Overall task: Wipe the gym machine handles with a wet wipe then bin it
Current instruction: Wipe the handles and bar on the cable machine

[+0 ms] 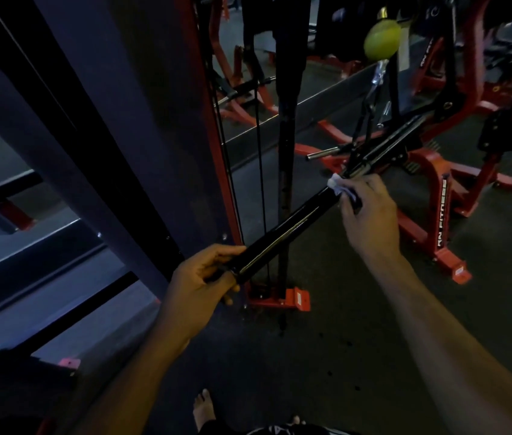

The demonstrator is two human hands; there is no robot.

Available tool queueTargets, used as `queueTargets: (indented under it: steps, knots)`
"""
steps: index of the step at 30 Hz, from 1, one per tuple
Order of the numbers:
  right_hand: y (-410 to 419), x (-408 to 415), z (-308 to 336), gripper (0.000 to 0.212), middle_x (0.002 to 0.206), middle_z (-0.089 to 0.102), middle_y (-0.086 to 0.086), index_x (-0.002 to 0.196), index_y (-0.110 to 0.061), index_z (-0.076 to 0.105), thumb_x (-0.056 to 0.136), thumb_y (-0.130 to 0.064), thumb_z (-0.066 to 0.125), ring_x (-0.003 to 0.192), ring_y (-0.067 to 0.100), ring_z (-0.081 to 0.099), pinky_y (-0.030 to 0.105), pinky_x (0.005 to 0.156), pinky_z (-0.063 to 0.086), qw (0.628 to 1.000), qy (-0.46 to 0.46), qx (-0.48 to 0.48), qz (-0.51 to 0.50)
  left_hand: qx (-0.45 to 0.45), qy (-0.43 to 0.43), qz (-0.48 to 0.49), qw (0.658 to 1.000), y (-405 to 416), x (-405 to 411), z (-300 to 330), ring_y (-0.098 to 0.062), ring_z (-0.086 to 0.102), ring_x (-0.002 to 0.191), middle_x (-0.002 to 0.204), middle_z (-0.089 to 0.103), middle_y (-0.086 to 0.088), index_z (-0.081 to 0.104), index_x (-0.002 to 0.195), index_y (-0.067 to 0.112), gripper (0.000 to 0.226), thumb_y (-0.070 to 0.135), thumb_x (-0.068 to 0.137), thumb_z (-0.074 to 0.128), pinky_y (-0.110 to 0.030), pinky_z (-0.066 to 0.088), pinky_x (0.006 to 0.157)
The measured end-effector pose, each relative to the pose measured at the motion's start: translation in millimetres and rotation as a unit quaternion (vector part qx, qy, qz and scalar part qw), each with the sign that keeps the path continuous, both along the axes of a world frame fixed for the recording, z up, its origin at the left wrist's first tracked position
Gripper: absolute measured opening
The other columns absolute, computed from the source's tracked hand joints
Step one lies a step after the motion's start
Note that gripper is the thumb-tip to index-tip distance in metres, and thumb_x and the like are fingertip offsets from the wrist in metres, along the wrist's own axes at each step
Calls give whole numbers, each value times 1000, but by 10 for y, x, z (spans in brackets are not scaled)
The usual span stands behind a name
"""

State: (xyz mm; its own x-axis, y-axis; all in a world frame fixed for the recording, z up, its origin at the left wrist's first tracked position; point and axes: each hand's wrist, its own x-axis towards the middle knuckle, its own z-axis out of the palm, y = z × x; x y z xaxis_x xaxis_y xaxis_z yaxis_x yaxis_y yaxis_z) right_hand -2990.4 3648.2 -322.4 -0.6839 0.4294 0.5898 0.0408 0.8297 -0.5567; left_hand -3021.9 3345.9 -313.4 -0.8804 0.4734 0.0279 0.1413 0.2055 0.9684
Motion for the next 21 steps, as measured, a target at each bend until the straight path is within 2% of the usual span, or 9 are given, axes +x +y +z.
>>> queueTargets:
  steps: [3, 6, 8, 11, 14, 17, 19, 21]
  knots:
    - [20, 5, 41, 31, 111, 59, 3, 125, -16, 65, 95, -22, 61, 100, 14, 46, 25, 84, 38, 996, -38, 66, -42, -17, 17, -7, 1000, 41, 14, 16, -17, 71, 77, 101, 75, 2, 71, 116, 28, 46, -10, 92, 64, -31, 58, 63]
    - [28, -13, 121, 31, 120, 59, 3, 126, -16, 64, 95, -16, 64, 103, 2, 45, 15, 88, 37, 997, -67, 6, -31, -37, 34, -11, 999, 88, 37, 10, -12, 72, 78, 98, 76, 7, 71, 116, 29, 48, -12, 91, 65, -26, 57, 62]
    - [14, -32, 151, 30, 121, 60, 3, 124, -15, 65, 94, -11, 65, 99, -3, 47, 3, 82, 38, 997, -59, -49, -21, -48, 43, -8, 998, 132, 58, -7, -13, 72, 77, 97, 76, 7, 70, 117, 30, 49, -12, 91, 65, -26, 57, 62]
    - [-102, -33, 145, 28, 118, 61, 3, 118, -16, 69, 92, -6, 66, 99, -6, 47, -6, 85, 33, 998, -39, -52, 6, -64, 74, 0, 995, 195, 90, -42, -12, 72, 77, 96, 74, 12, 68, 119, 33, 54, -14, 90, 64, -23, 57, 62]
    - [-335, 52, 113, 25, 110, 59, -2, 114, -17, 70, 91, -8, 68, 93, -11, 48, -5, 84, 33, 997, -34, -61, 41, -70, 97, 2, 993, 253, 97, -51, -10, 72, 79, 95, 74, 17, 68, 118, 35, 57, -14, 90, 64, -21, 57, 64]
    - [-660, 212, 78, 25, 108, 52, -12, 113, -19, 69, 90, -11, 69, 93, -20, 48, -4, 85, 35, 993, -35, -77, 78, -79, 118, 6, 990, 288, 114, -55, -9, 73, 80, 100, 73, 20, 66, 116, 40, 62, -15, 89, 64, -28, 61, 67]
    - [-922, 332, 46, 25, 111, 51, -14, 115, -22, 66, 90, -17, 66, 91, -15, 49, -1, 86, 39, 989, -52, -76, 116, -99, 139, 3, 985, 280, 120, -62, -7, 72, 82, 102, 72, 20, 65, 117, 43, 61, -11, 89, 66, -32, 62, 70]
    - [-1163, 438, 4, 27, 113, 52, -13, 118, -24, 64, 91, -25, 60, 92, -7, 52, 4, 81, 45, 983, -58, -75, 154, -125, 171, -12, 977, 269, 110, -49, -5, 72, 86, 103, 72, 19, 65, 117, 41, 51, -3, 91, 68, -31, 61, 75]
